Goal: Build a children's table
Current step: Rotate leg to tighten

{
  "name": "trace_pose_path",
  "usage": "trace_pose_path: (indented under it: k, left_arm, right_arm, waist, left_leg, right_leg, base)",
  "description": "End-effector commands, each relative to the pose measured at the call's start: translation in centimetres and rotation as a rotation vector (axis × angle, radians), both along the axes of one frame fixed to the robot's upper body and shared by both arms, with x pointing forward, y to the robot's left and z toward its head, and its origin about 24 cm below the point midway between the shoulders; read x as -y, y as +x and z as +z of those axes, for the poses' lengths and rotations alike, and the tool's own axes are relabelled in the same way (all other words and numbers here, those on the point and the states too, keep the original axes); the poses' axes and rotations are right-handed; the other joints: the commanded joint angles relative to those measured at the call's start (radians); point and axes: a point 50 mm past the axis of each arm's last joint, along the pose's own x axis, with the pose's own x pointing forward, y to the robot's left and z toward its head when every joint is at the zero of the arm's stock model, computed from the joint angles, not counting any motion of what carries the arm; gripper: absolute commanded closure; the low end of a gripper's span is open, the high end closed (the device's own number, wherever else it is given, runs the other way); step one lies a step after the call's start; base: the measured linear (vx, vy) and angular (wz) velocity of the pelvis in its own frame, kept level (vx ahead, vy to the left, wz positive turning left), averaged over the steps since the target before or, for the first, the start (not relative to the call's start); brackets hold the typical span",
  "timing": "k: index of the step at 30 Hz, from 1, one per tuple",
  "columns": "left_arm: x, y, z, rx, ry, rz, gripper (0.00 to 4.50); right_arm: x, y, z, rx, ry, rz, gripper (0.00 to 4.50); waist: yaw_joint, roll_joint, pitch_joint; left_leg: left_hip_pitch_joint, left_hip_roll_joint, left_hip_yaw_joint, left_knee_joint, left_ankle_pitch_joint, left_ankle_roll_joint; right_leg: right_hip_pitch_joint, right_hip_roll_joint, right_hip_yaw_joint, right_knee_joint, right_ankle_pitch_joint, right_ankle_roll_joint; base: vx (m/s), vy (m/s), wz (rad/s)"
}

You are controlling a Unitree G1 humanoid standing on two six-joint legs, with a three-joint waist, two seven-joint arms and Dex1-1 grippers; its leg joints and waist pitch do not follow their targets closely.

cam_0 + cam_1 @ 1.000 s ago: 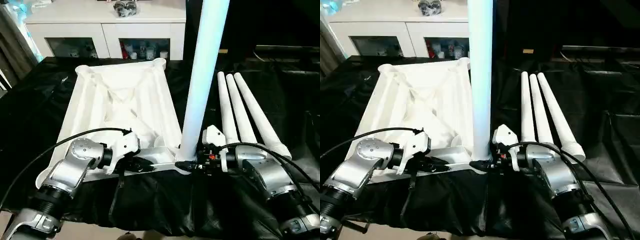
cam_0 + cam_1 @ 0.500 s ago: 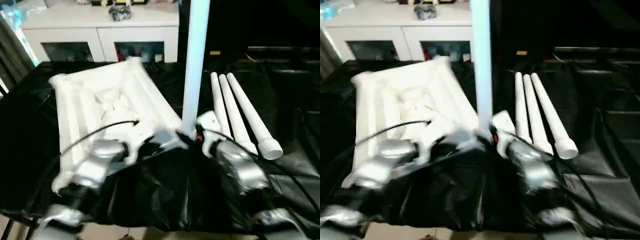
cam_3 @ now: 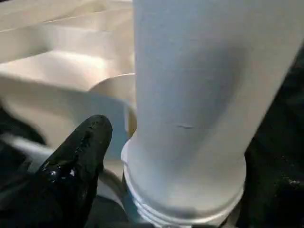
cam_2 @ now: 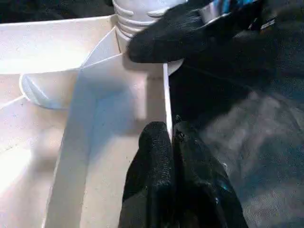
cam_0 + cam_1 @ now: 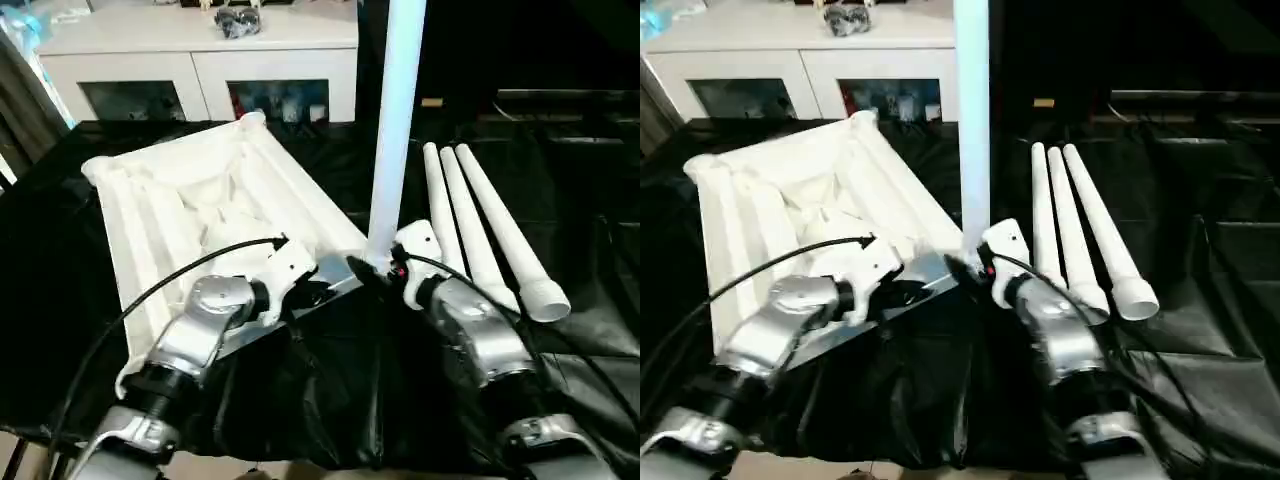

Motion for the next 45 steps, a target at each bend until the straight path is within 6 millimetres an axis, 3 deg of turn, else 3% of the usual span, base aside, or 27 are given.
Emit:
trace_pose_path:
  k: [1, 7, 13, 20, 26, 30, 33, 35, 36, 39, 44, 45]
  left_arm:
    - [0.8, -0.2, 1.3, 0.049, -0.023, -0.112, 4.5]
    - [-1.8, -0.5, 1.5, 0.016, 0.013, -0.16, 4.5]
    - [-3.2, -0.5, 1.4, -0.007, 0.034, -0.175, 4.5]
    - [-3.3, -0.5, 1.4, -0.018, 0.035, -0.194, 4.5]
    - [-3.0, -0.6, 1.2, -0.019, 0.027, -0.196, 4.5]
    - [-2.2, -0.3, 1.0, 0.006, 0.031, -0.143, 4.5]
    - [-0.8, 0.1, 1.0, 0.028, 0.013, -0.094, 4.5]
    - [0.5, 0.2, 1.0, 0.048, 0.0, -0.07, 4.5]
    - [0.8, 0.3, 1.1, 0.053, -0.003, -0.062, 4.5]
    - [3.1, 0.5, 1.2, 0.068, -0.047, -0.021, 4.5]
    - [6.0, -0.2, 1.2, 0.076, -0.079, -0.043, 4.5]
    - [6.2, -0.3, 1.2, 0.077, -0.078, -0.041, 4.5]
  right_arm:
    - [-1.2, -1.2, -0.3, -0.036, 0.006, 0.17, 0.56]
    - [0.0, -2.5, 0.3, -0.082, 0.009, 0.365, 0.56]
    - [0.3, -3.4, 0.1, -0.136, -0.003, 0.474, 1.23]
    - [0.2, -3.6, 0.3, -0.15, 0.006, 0.509, 1.66]
    - [0.0, -3.9, 0.1, -0.153, 0.008, 0.509, 1.73]
    - [-0.6, -3.7, -0.9, -0.163, -0.007, 0.393, 1.74]
    - [-1.1, -2.1, -1.6, -0.119, -0.033, 0.163, 1.75]
    - [-1.8, -1.2, -1.7, -0.105, -0.007, 0.038, 1.75]
    - [-2.0, -1.1, -1.7, -0.104, 0.001, 0.013, 1.75]
    - [-4.0, -0.6, -1.5, -0.096, 0.03, -0.05, 1.75]
    - [-6.6, -0.2, -1.1, -0.062, 0.044, -0.106, 1.75]
    - [-6.8, -0.2, -1.1, -0.059, 0.044, -0.107, 1.4]
  waist:
    - [0.0, -0.01, -0.061]
    - [0.008, -0.011, -0.059]
    - [0.017, -0.013, -0.057]
    - [0.021, -0.014, -0.06]
    - [0.022, -0.016, -0.06]
    - [0.02, -0.016, -0.055]
    - [0.013, -0.016, -0.048]
    - [-0.002, -0.018, -0.045]
    - [-0.007, -0.017, -0.047]
    - [-0.012, -0.011, -0.046]
    - [-0.018, -0.014, -0.048]
    - [-0.017, -0.015, -0.049]
  left_leg:
    - [0.003, 0.027, -0.004, -0.065, -0.136, 0.095]
    - [0.003, 0.031, -0.003, -0.065, -0.144, 0.109]
    - [0.007, 0.032, -0.003, -0.068, -0.164, 0.083]
    - [0.005, 0.033, -0.004, -0.066, -0.132, 0.083]
    - [0.006, 0.032, -0.002, -0.065, -0.126, 0.088]
    - [0.006, 0.032, -0.002, -0.069, -0.148, 0.076]
    - [0.014, 0.031, -0.003, -0.077, -0.217, 0.035]
    - [0.01, 0.028, -0.009, -0.085, -0.252, 0.006]
    - [0.015, 0.027, -0.009, -0.083, -0.267, 0.002]
    - [0.013, 0.026, -0.008, -0.083, -0.273, 0.007]
    - [0.009, 0.025, -0.009, -0.083, -0.259, 0.013]
    - [0.01, 0.026, -0.009, -0.083, -0.252, 0.016]
  right_leg:
    - [0.057, -0.05, 0.047, -0.063, -0.08, -0.231]
    - [0.057, -0.051, 0.046, -0.061, -0.083, -0.246]
    - [0.053, -0.054, 0.049, -0.066, -0.153, -0.235]
    - [0.054, -0.054, 0.049, -0.06, -0.117, -0.238]
    - [0.053, -0.054, 0.049, -0.06, -0.11, -0.241]
    - [0.051, -0.055, 0.05, -0.067, -0.158, -0.227]
    - [0.047, -0.058, 0.05, -0.082, -0.284, -0.199]
    - [0.051, -0.059, 0.047, -0.088, -0.366, -0.166]
    - [0.047, -0.059, 0.048, -0.093, -0.381, -0.158]
    - [0.046, -0.057, 0.049, -0.095, -0.377, -0.155]
    - [0.045, -0.056, 0.048, -0.094, -0.346, -0.155]
    - [0.046, -0.056, 0.049, -0.093, -0.33, -0.16]
  base:
    - [0.0, 0.0, 0.0]
    - [0.0, 0.0, 0.0]
    - [0.0, 0.0, 0.0]
    - [0.0, 0.0, 0.0]
    - [0.0, 0.0, 0.0]
    - [0.0, 0.0, 0.0]
    - [0.0, 0.0, 0.0]
    - [0.0, 0.0, 0.0]
    - [0.0, 0.0, 0.0]
    - [0.0, 0.0, 0.0]
    - [0.0, 0.0, 0.0]
    - [0.0, 0.0, 0.0]
